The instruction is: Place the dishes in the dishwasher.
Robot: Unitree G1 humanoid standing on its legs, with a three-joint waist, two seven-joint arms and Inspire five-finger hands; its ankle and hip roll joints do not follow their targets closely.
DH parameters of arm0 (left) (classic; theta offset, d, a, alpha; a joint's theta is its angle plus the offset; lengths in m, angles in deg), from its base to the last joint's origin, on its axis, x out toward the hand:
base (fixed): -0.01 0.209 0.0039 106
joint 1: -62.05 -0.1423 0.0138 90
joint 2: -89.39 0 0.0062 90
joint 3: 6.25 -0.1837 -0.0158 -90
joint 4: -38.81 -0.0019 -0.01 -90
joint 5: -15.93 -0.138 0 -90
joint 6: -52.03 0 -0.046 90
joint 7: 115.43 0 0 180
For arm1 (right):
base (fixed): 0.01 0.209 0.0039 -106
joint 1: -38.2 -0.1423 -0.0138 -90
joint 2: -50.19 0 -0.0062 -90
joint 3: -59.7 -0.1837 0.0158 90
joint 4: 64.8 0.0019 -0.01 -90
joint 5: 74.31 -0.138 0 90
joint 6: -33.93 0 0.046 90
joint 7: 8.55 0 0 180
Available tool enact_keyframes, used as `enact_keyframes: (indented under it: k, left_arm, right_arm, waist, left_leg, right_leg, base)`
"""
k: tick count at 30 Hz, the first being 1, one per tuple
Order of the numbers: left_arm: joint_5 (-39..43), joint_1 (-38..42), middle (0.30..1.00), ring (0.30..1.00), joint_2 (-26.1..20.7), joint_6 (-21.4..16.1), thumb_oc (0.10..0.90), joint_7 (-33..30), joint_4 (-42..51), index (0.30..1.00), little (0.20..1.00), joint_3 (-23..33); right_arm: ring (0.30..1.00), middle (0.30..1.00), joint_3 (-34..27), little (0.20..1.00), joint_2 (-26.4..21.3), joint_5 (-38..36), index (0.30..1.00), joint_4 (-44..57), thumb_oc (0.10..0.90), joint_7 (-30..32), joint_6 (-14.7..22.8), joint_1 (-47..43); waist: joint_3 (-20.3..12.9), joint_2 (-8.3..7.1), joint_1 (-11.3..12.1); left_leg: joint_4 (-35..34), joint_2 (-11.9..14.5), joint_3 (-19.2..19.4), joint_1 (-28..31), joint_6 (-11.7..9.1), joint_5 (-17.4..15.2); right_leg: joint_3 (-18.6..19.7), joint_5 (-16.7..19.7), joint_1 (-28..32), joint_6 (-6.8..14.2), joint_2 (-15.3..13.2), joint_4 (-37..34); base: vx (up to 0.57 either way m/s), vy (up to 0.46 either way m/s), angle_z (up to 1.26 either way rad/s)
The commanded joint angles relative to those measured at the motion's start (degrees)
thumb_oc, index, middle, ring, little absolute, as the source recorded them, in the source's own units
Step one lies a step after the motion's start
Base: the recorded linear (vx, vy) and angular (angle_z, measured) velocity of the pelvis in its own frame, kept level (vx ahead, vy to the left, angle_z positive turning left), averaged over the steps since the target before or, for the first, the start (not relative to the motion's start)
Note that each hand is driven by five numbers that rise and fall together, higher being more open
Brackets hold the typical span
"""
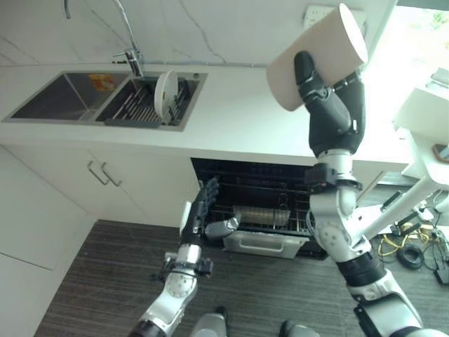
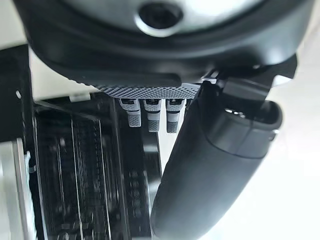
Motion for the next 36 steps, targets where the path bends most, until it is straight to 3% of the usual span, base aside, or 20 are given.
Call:
enact_keyframes:
  k: [1,6,7,12,14,18,24,27,30,36]
  left_arm:
    - [-0.5,3.5,0.900,0.900,-2.8,-2.1,0.800,5.4,8.4,0.900,0.900,0.3]
    - [-9.2,2.8,0.900,0.900,-5.6,0.7,0.800,3.3,7.0,0.900,0.900,2.6]
    - [-14.2,2.6,0.900,0.900,-7.0,0.9,0.800,1.8,6.0,0.900,0.900,3.6]
    - [-26.8,3.5,0.900,0.900,-10.4,0.6,0.800,0.3,2.7,0.900,0.900,4.7]
    - [-28.0,4.1,0.900,0.900,-12.4,-0.6,0.800,1.1,1.0,0.900,0.900,5.0]
    - [-39.4,5.5,0.900,0.900,-16.6,-0.5,0.800,-6.3,-1.6,0.900,0.900,4.9]
    - [-41.9,9.6,0.900,0.900,-19.6,0.2,0.800,-8.0,-3.5,0.900,0.900,2.8]
    - [-39.4,16.8,0.900,0.900,-21.2,1.0,0.800,-9.1,-6.7,0.900,0.900,-0.6]
    - [-36.2,19.7,0.900,0.900,-21.4,0.9,0.800,-5.4,-8.1,0.900,0.900,-2.6]
    - [-33.5,20.1,0.900,0.900,-22.0,0.9,0.800,1.2,-8.1,0.900,0.900,-3.2]
  right_arm:
    - [0.300,0.300,-1.6,0.300,-1.0,0.0,0.300,5.2,0.400,-6.7,1.6,-3.7]
    - [0.300,0.300,-1.9,0.300,-3.3,-0.2,0.300,6.4,0.400,-12.8,-1.9,1.8]
    - [0.300,0.300,-2.2,0.300,-4.2,-0.4,0.300,5.9,0.400,-14.5,-2.6,4.2]
    - [0.300,0.300,-1.9,0.300,-5.3,1.9,0.300,1.9,0.400,-18.1,-3.3,8.7]
    - [0.300,0.300,-2.1,0.300,-6.7,3.3,0.300,-1.6,0.400,-21.2,-4.1,12.0]
    - [0.300,0.300,-4.0,0.300,-9.6,5.0,0.300,-9.5,0.400,-24.3,-6.1,15.4]
    - [0.300,0.300,-4.1,0.300,-11.9,6.0,0.300,-15.3,0.400,-23.8,-7.4,11.6]
    - [0.300,0.300,-2.4,0.300,-14.4,7.8,0.300,-20.1,0.400,-21.7,-8.6,2.4]
    - [0.300,0.300,-0.4,0.300,-15.9,8.4,0.300,-23.7,0.400,-24.2,-13.7,-3.0]
    - [0.300,0.300,0.5,0.300,-17.7,8.5,0.300,-25.4,0.400,-27.0,-20.8,-6.8]
  waist:
    - [-3.5,-0.32,0.3]
    - [-3.9,-0.08,-0.6]
    - [-3.9,-0.15,-0.9]
    - [-4.2,0.03,-1.6]
    - [-4.3,0.29,-2.3]
    - [-3.7,0.04,-3.5]
    - [-1.6,0.15,-4.0]
    - [1.8,0.71,-4.4]
    - [4.4,1.10,-4.7]
    - [5.9,0.73,-4.3]
  left_leg:
    - [3.4,2.0,-1.0,1.0,0.2,-8.7]
    - [3.4,2.2,-0.4,0.9,0.2,-8.6]
    - [3.4,2.3,-0.3,0.9,0.2,-8.5]
    - [3.4,2.5,0.0,0.7,0.1,-8.3]
    - [3.4,2.7,0.2,0.4,0.0,-8.2]
    - [3.4,2.8,0.4,0.0,-0.2,-8.1]
    - [3.4,3.0,0.2,-1.6,-0.7,-7.6]
    - [3.4,2.5,-0.4,-4.0,-0.8,-6.7]
    - [3.4,2.2,-0.1,-4.8,-0.8,-6.0]
    - [3.4,2.2,0.0,-4.9,-0.9,-5.6]
  right_leg:
    - [0.9,-4.7,3.2,1.6,-1.9,-1.7]
    - [1.4,-4.7,2.9,1.8,-1.7,-1.7]
    - [1.6,-4.6,2.8,1.9,-1.6,-1.7]
    - [2.0,-4.5,2.3,2.2,-1.5,-1.7]
    - [2.4,-4.4,1.9,2.5,-1.4,-1.7]
    - [3.0,-3.9,1.0,3.2,-1.4,-1.7]
    - [3.4,-3.2,-1.1,3.5,-1.7,-1.7]
    - [4.1,-2.1,-3.8,3.5,-1.6,-1.7]
    - [4.3,-1.4,-4.8,3.5,-1.7,-1.7]
    - [3.4,-0.9,-4.7,3.7,-2.3,-1.7]
  base:
    - [0.00,0.039,-0.01]
    - [0.00,0.015,0.00]
    - [0.00,0.000,0.00]
    - [0.03,0.004,-0.01]
    - [0.12,0.008,-0.14]
    - [0.15,-0.023,-0.11]
    - [0.03,-0.008,-0.05]
    - [-0.18,0.025,0.01]
    - [-0.09,0.057,0.00]
    - [-0.01,0.016,0.00]
